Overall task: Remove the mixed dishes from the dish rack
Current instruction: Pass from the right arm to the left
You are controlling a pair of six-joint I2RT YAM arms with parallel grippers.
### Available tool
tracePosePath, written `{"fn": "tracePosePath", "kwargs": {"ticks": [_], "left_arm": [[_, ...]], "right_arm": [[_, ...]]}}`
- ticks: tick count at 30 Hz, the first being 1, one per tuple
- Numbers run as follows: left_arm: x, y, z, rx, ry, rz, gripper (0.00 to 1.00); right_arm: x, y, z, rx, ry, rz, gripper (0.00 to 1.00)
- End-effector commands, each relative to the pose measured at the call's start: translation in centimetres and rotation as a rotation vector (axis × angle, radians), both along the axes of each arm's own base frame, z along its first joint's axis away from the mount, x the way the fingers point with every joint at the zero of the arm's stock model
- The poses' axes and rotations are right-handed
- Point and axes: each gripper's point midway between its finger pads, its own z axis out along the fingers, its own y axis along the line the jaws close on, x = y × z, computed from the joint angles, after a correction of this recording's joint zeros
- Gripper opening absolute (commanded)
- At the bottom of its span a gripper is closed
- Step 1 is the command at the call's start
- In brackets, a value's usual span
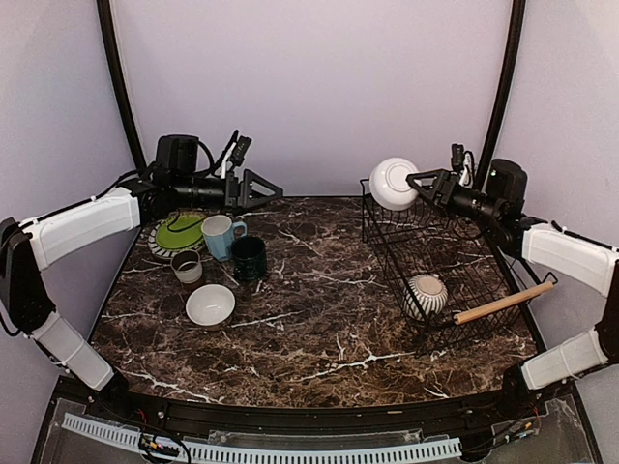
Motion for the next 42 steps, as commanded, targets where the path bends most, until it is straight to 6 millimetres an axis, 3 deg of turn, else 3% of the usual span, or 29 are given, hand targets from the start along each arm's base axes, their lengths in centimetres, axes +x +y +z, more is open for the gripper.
{"fn": "tracePosePath", "kwargs": {"ticks": [1, 6, 12, 22, 26, 28, 36, 42], "left_arm": [[-3.4, -1.6, 4.5, -0.266, -0.003, -0.222, 0.92], [-4.2, -1.6, 5.9, -0.376, -0.015, -0.275, 0.93], [-4.2, -2.0, 5.6, -0.421, 0.055, -0.297, 0.94], [-6.7, -3.2, 6.6, -0.472, 0.049, -0.403, 0.91], [-7.2, -3.2, 7.1, -0.49, 0.042, -0.416, 0.79], [-7.4, -3.1, 7.5, -0.507, 0.045, -0.423, 0.66], [-8.8, -2.4, 9.7, -0.591, 0.003, -0.472, 0.34], [-9.5, -2.6, 10.0, -0.597, -0.005, -0.49, 0.17]], "right_arm": [[-3.5, 3.6, 6.7, 0.046, -0.25, 0.203, 0.36], [-5.7, 7.9, 8.0, 0.115, -0.271, 0.332, 0.35], [-7.3, 12.8, 9.3, 0.175, -0.282, 0.454, 0.34], [-7.6, 17.7, 7.7, 0.245, -0.239, 0.582, 0.31], [-7.7, 18.5, 7.2, 0.284, -0.222, 0.624, 0.31], [-7.8, 18.7, 7.1, 0.295, -0.22, 0.637, 0.32], [-8.2, 18.9, 7.0, 0.321, -0.226, 0.675, 0.32], [-8.6, 19.6, 7.0, 0.325, -0.229, 0.709, 0.32]]}}
